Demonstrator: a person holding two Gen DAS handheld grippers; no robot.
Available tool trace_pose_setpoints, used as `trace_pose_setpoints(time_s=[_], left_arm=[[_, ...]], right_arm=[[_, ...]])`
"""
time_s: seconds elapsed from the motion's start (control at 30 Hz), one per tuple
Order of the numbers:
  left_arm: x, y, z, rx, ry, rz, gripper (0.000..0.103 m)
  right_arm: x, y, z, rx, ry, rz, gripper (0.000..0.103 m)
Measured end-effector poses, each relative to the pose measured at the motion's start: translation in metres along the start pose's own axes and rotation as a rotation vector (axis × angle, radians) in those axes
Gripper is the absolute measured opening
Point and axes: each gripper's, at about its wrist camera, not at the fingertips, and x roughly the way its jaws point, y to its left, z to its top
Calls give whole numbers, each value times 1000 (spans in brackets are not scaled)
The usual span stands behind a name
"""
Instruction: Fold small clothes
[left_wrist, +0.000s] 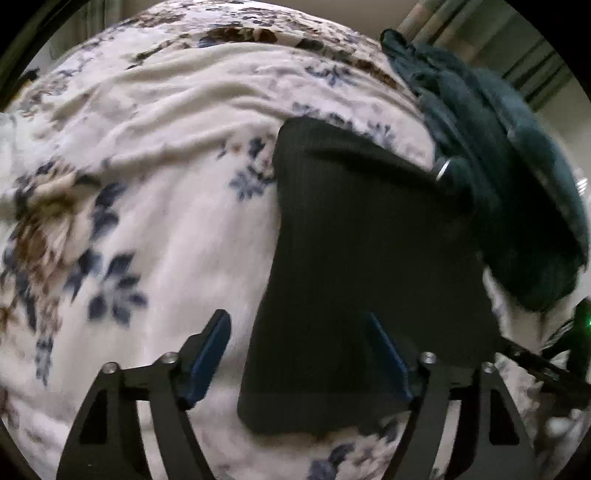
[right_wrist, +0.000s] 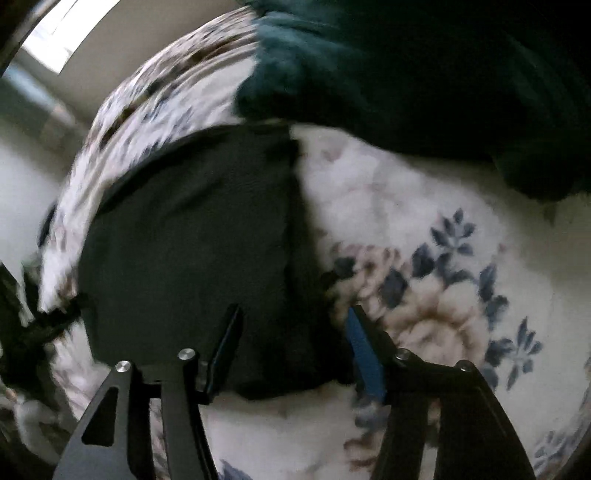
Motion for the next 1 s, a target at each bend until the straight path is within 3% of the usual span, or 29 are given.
trace_pose_setpoints(time_s=[0.1, 0.2, 0.3, 0.33, 0.37, 0.4, 0.5, 0.67, 1.0], left_arm=[[20, -3, -15, -4, 43, 61, 96], [23, -1, -21, -28, 41, 73, 98], [11, -14, -23, 0, 33, 126, 98], [3, -21, -25, 20, 20, 135, 98], [-8, -30, -28, 47, 0, 143, 98], [-14, -35, -30, 61, -5, 152, 98], [-44, -55, -41, 96, -44, 222, 98], [-101, -75, -55, 97, -104, 266, 98], [-239, -119, -93, 127, -191, 245, 98]], right_arm=[[18, 25, -6, -66, 32, -97, 68], [32, 22, -18, -65, 73, -170, 68], [24, 24, -26, -78, 54, -220, 68], [18, 27, -27, -86, 36, -237, 76], [8, 32, -28, -92, 11, -246, 86], [-3, 37, -30, -94, -10, -250, 103], [-38, 52, -39, -121, -88, -283, 103], [-94, 82, -45, -123, -156, -316, 103], [-266, 113, -95, -102, -286, -319, 103]])
